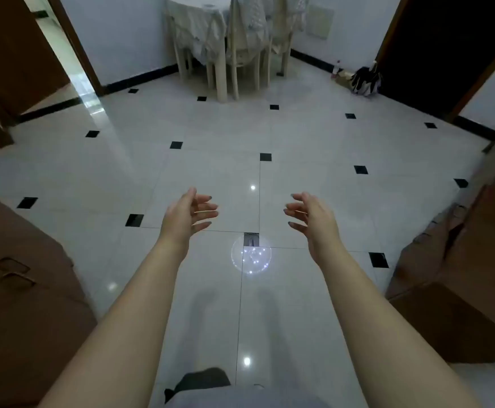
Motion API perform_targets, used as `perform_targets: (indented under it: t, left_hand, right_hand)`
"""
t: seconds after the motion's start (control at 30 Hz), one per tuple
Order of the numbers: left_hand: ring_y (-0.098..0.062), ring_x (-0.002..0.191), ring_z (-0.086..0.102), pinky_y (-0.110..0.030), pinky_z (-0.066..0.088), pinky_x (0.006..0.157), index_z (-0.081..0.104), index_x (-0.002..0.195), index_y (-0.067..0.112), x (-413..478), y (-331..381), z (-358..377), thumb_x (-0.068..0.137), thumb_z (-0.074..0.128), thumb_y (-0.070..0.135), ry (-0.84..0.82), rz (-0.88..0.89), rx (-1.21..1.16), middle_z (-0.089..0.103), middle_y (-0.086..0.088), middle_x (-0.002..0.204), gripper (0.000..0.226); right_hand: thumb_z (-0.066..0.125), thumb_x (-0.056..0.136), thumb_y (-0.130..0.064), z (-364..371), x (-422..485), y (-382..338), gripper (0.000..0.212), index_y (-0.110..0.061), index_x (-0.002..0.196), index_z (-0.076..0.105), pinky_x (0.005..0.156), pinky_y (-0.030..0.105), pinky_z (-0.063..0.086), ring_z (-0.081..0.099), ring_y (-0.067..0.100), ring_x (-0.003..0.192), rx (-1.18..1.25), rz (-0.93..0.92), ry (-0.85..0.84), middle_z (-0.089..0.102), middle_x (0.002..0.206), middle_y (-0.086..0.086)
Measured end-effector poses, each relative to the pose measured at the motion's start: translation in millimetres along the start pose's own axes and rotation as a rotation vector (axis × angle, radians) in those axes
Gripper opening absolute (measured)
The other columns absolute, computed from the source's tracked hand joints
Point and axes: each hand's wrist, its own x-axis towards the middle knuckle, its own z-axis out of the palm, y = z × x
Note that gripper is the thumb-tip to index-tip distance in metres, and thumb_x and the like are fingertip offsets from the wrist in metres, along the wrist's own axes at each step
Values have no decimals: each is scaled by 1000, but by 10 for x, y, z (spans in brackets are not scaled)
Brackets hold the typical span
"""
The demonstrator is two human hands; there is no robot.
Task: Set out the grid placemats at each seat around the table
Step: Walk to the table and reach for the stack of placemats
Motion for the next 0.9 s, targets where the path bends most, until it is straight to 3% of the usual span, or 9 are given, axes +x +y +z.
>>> perform_targets:
  t: [0.5,0.9]
  left_hand:
    - [-29,98,68,-43,50,91,64,107,5,422,-7,276,99,38,39,-4,-23,-12,70,-16,103,43]
    - [-27,92,69,-44,50,92,65,102,7,1600,187,172,99,40,37,8,-52,-33,71,-14,97,40]
  right_hand:
    - [47,97,-21,-169,479,-21,18,-16,97,65,80,38,52,68,19,88,-10,-36,55,66,91,6]
    - [48,97,-19,513,1563,-86,20,-10,105,64,81,39,53,67,19,85,-75,-5,48,65,92,6]
